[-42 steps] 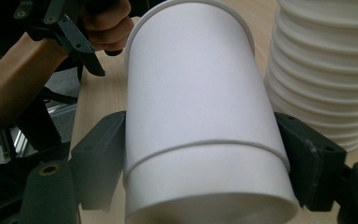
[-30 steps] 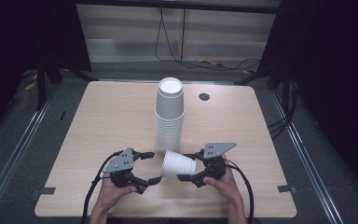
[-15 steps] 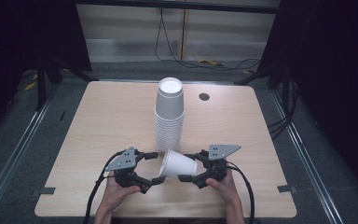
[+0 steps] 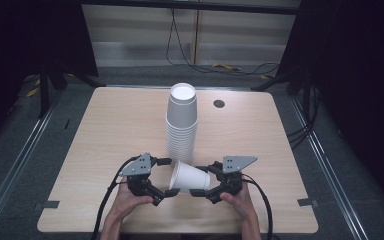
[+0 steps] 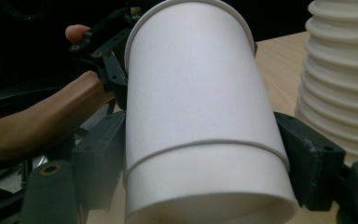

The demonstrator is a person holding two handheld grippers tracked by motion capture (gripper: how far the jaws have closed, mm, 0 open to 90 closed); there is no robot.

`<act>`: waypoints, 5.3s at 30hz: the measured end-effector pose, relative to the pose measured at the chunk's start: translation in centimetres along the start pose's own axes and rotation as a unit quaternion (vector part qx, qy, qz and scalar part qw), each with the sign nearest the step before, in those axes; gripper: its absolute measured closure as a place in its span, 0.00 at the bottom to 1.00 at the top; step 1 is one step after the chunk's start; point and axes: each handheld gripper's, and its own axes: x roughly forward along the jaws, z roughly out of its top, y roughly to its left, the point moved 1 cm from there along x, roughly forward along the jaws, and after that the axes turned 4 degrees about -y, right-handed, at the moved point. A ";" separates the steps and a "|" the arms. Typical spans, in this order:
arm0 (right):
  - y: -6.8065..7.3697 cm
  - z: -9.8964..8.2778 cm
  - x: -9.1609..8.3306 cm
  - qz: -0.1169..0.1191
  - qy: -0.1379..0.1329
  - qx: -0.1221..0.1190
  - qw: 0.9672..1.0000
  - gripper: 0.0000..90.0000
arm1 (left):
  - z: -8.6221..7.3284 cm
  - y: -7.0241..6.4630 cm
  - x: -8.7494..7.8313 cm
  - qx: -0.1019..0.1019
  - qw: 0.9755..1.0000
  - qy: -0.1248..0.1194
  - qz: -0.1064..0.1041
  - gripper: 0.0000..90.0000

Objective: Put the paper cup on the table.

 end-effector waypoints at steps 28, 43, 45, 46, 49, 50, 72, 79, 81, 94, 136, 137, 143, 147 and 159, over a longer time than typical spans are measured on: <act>0.3 0.4 0.5 0.023 0.017 -0.008 1.000 0.25 | 0.0 -0.2 1.0 0.013 0.998 -0.003 -0.065 0.11; 0.3 0.3 0.4 -0.015 0.010 -0.010 1.000 0.15 | 0.3 -0.2 0.2 0.017 0.999 0.008 -0.036 0.12; 0.3 0.3 0.2 -0.023 0.001 -0.008 1.000 0.15 | 0.3 0.0 0.0 0.010 1.000 0.008 -0.027 0.12; 0.3 0.2 0.1 -0.032 -0.006 -0.005 0.999 0.15 | 0.3 0.1 -0.1 0.006 1.000 0.010 -0.022 0.12; 0.4 0.2 -0.1 -0.051 -0.013 -0.006 0.999 0.15 | 0.3 0.3 -0.4 0.000 1.000 0.013 -0.012 0.12; 0.4 0.1 -0.1 -0.062 -0.017 -0.005 0.998 0.15 | 0.3 0.2 -0.5 0.001 1.000 0.019 0.000 0.12; 0.2 -1.8 -2.5 -0.302 -0.069 -0.038 0.950 0.14 | 0.8 0.9 -3.7 0.002 0.997 0.053 0.050 0.12; 0.2 -2.2 -3.0 -0.327 -0.077 -0.038 0.941 0.14 | 0.7 1.3 -5.2 -0.010 0.995 0.055 0.078 0.12; 0.2 -2.4 -3.3 -0.346 -0.085 -0.036 0.934 0.15 | 0.7 1.3 -5.5 -0.010 0.995 0.057 0.083 0.12; 0.1 -3.9 -4.1 -0.468 -0.107 -0.072 0.874 0.17 | 0.4 1.8 -8.1 -0.036 0.988 0.054 0.140 0.12; -0.3 -4.8 -5.2 -0.484 -0.153 -0.053 0.860 0.15 | 5.3 9.0 -7.6 -0.055 0.927 0.306 0.208 0.11; -0.3 -4.8 -5.2 -0.484 -0.153 -0.053 0.860 0.15 | 5.3 9.1 -7.4 -0.052 0.924 0.316 0.210 0.11; -0.3 -4.8 -5.2 -0.482 -0.154 -0.054 0.861 0.15 | 5.6 10.3 -6.5 -0.049 0.903 0.379 0.198 0.11; -0.3 -4.8 -5.3 -0.481 -0.154 -0.053 0.861 0.15 | 5.3 11.4 -5.9 -0.050 0.884 0.422 0.193 0.11; -0.2 -4.8 -5.3 -0.478 -0.152 -0.053 0.863 0.16 | 4.7 12.8 -3.5 -0.041 0.854 0.486 0.183 0.10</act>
